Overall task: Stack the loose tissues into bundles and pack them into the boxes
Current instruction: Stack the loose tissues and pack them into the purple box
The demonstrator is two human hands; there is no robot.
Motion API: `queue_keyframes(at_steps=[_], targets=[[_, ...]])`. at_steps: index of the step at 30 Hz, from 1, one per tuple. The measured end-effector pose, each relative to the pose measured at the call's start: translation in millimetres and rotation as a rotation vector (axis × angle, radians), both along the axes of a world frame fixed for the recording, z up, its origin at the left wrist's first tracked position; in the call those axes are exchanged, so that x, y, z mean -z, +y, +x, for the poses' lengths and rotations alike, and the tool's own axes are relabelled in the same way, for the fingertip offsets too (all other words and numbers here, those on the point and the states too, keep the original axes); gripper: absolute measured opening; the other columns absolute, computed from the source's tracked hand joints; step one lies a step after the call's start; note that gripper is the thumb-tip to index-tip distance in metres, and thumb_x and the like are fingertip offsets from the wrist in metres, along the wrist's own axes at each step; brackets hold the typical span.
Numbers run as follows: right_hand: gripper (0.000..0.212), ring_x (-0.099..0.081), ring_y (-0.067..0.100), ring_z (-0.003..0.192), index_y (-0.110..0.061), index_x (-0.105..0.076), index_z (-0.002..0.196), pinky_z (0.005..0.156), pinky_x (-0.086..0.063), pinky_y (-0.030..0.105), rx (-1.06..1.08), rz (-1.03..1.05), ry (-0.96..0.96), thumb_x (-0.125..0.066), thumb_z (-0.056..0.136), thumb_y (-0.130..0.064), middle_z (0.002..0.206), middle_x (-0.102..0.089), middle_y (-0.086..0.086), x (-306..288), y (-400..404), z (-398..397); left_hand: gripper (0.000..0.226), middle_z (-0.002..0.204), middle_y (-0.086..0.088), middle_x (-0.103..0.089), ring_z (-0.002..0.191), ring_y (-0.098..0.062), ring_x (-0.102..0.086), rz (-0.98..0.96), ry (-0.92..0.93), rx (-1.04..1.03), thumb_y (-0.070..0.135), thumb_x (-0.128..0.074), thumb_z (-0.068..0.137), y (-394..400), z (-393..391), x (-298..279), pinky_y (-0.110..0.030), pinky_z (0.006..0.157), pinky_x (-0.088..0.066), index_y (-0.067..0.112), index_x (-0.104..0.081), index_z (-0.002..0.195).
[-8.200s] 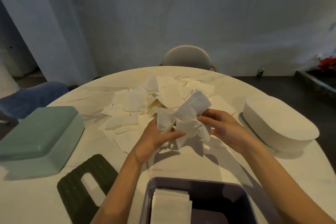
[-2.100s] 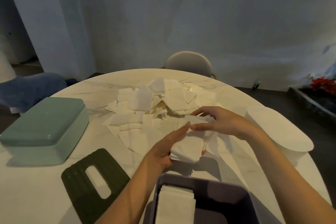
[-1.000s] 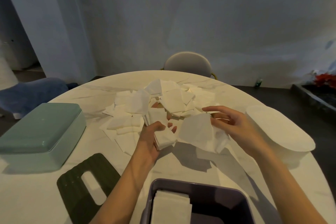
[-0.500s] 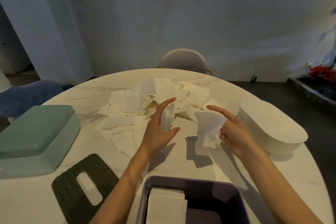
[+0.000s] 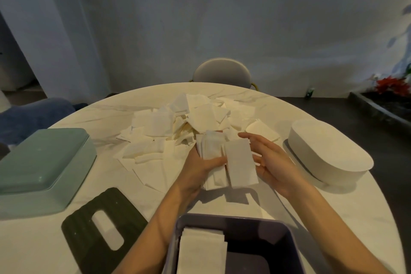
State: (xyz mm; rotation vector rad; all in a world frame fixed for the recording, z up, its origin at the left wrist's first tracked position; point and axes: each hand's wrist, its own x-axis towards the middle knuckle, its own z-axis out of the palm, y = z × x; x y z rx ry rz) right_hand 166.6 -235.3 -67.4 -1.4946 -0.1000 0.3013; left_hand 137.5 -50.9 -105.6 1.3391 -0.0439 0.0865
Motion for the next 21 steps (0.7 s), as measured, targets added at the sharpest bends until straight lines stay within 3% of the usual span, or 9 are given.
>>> queue_keyframes(at_steps=[2, 4, 6, 8, 10, 13, 15, 18, 21], targets=[[0.036, -0.064, 0.017, 0.116, -0.046, -0.067, 0.120, 0.103, -0.054, 0.043, 0.020, -0.135, -0.070, -0.050, 0.094, -0.063, 0.124, -0.067, -0.013, 0, 0, -1, 0.051, 0.110, -0.001, -0.076, 0.106, -0.020, -0.072, 0.014, 0.013, -0.049, 0.014, -0.086, 0.075, 1, 2, -1, -0.033, 0.084, -0.061, 0.027, -0.064, 0.120], [0.044, -0.061, 0.012, 0.112, -0.047, -0.064, 0.122, 0.097, -0.056, 0.037, 0.018, -0.327, -0.187, -0.057, 0.085, -0.069, 0.123, -0.061, -0.021, 3, -3, 1, 0.047, 0.112, -0.003, -0.076, 0.109, -0.023, -0.071, 0.018, 0.011, -0.047, 0.003, -0.081, 0.084, 0, 2, -3, -0.033, 0.085, -0.061, 0.027, -0.064, 0.121], [0.033, -0.060, 0.009, 0.105, -0.045, -0.066, 0.116, 0.086, -0.058, 0.031, 0.005, -0.502, -0.285, -0.072, 0.085, -0.055, 0.115, -0.060, -0.025, 4, -5, 2, 0.055, 0.120, -0.006, -0.073, 0.113, -0.026, -0.070, -0.063, 0.010, 0.006, 0.002, -0.075, 0.088, 1, 2, -3, -0.040, 0.088, -0.061, 0.029, -0.059, 0.133], [0.023, -0.061, 0.010, 0.101, -0.039, -0.070, 0.110, 0.079, -0.054, 0.022, -0.024, -0.570, -0.313, -0.075, 0.088, -0.042, 0.109, -0.064, -0.023, 1, -8, 0, 0.057, 0.130, -0.012, -0.069, 0.119, -0.033, -0.068, -0.289, 0.076, 0.071, 0.011, -0.070, 0.093, 3, 2, -4, -0.054, 0.097, -0.056, 0.034, -0.053, 0.143], [0.019, -0.063, 0.009, 0.100, -0.036, -0.073, 0.107, 0.077, -0.051, 0.017, -0.103, -0.522, -0.299, -0.074, 0.089, -0.041, 0.105, -0.069, -0.020, -6, -12, -3, 0.045, 0.131, -0.017, -0.068, 0.116, -0.037, -0.068, -0.494, 0.166, 0.101, 0.022, -0.064, 0.095, 6, 2, -6, -0.058, 0.101, -0.052, 0.032, -0.060, 0.139], [0.025, -0.067, 0.010, 0.100, -0.032, -0.074, 0.107, 0.083, -0.058, 0.022, -0.231, -0.277, -0.230, -0.072, 0.085, -0.044, 0.102, -0.072, -0.015, -20, -17, -8, 0.028, 0.119, -0.020, -0.070, 0.108, -0.038, -0.068, -0.527, 0.271, 0.149, 0.033, -0.063, 0.093, 8, 0, -6, -0.059, 0.108, -0.044, 0.021, -0.078, 0.114], [0.031, -0.069, 0.012, 0.100, -0.025, -0.073, 0.107, 0.082, -0.059, 0.025, -0.271, -0.168, -0.206, -0.074, 0.081, -0.042, 0.102, -0.072, -0.009, -24, -15, -11, 0.035, 0.122, -0.023, -0.067, 0.114, -0.041, -0.064, -0.512, 0.328, 0.214, 0.038, -0.064, 0.097, 6, -2, -4, -0.063, 0.114, -0.039, 0.018, -0.072, 0.125], [0.023, -0.071, 0.014, 0.094, -0.017, -0.073, 0.103, 0.072, -0.058, 0.024, -0.233, -0.166, -0.314, -0.077, 0.085, -0.029, 0.098, -0.073, -0.008, -19, -1, -13, 0.052, 0.117, -0.022, -0.069, 0.102, -0.038, -0.069, -0.450, 0.347, 0.252, 0.051, -0.058, 0.097, -2, -5, -5, -0.056, 0.095, -0.056, 0.018, -0.063, 0.137], [0.015, -0.071, 0.017, 0.082, -0.017, -0.075, 0.099, 0.059, -0.060, 0.031, -0.138, -0.238, -0.475, -0.080, 0.086, -0.024, 0.092, -0.075, -0.008, -2, 11, -11, 0.071, 0.098, -0.018, -0.073, 0.083, -0.031, -0.073, -0.404, 0.393, 0.301, 0.071, -0.049, 0.086, -9, -7, -7, -0.044, 0.076, -0.061, 0.012, -0.076, 0.112]])
